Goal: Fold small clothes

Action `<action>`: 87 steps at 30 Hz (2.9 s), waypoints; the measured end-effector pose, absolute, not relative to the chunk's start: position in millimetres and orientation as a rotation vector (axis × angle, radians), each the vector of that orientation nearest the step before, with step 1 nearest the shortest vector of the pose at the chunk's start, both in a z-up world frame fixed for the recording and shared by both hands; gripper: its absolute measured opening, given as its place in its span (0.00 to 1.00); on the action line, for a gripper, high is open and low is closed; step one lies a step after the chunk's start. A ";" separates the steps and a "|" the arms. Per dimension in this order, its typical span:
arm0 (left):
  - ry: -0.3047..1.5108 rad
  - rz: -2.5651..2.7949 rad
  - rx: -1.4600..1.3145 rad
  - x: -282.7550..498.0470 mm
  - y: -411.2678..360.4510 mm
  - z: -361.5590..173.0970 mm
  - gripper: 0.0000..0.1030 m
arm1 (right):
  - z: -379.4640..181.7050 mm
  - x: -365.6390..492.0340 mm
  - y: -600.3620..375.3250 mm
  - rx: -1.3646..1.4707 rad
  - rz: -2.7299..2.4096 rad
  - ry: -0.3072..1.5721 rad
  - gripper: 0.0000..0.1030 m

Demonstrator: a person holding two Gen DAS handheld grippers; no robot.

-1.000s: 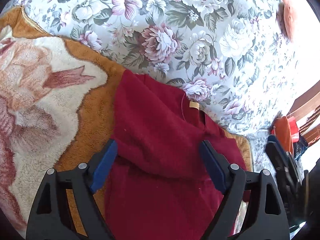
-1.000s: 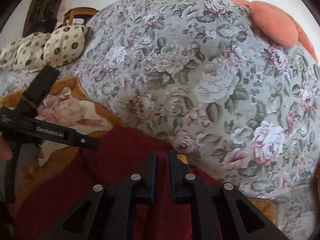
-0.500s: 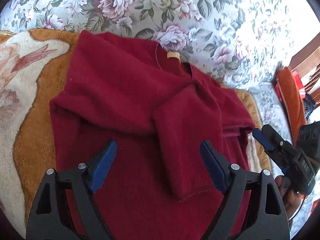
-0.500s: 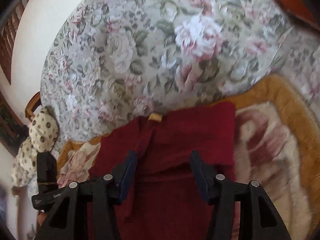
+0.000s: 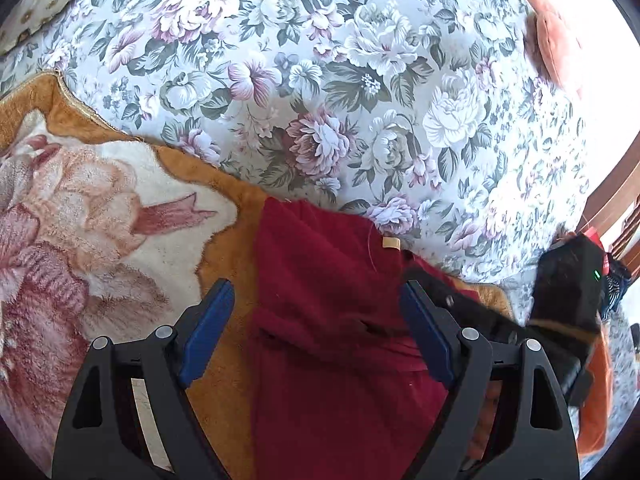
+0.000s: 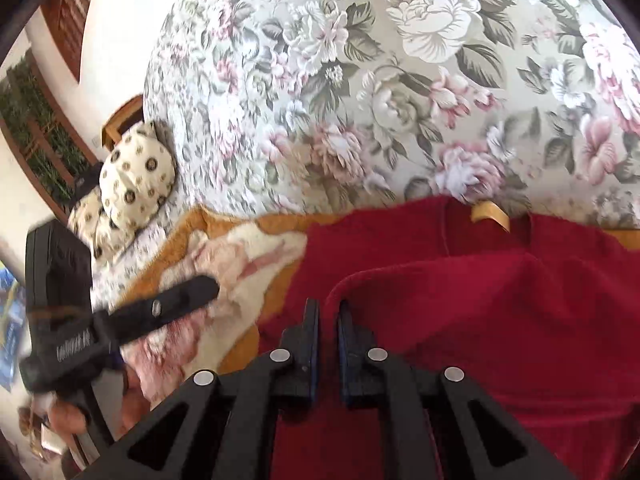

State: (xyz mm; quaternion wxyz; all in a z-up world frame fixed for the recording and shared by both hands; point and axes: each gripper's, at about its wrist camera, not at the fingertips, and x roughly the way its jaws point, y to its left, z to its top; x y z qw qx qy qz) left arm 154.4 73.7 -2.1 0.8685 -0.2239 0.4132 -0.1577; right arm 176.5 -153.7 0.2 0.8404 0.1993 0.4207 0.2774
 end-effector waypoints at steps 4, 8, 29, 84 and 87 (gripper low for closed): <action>0.933 -0.316 -0.472 169.2 70.0 -16.2 0.83 | 1.4 198.7 -163.8 0.580 0.554 0.927 0.41; 0.938 -0.266 -0.414 175.6 59.3 -24.6 0.83 | 32.0 154.4 -200.1 0.378 0.476 0.861 0.41; 1.076 -0.327 -0.375 248.6 30.6 -61.7 0.48 | -8.1 88.8 -317.8 0.515 0.274 0.864 0.41; 0.945 -0.201 -0.194 205.6 27.3 -11.0 0.33 | 25.3 66.7 -348.2 0.436 0.302 0.840 0.15; 0.933 -0.250 -0.189 198.2 12.2 -13.7 0.43 | 33.7 67.6 -347.1 0.399 0.248 0.723 0.15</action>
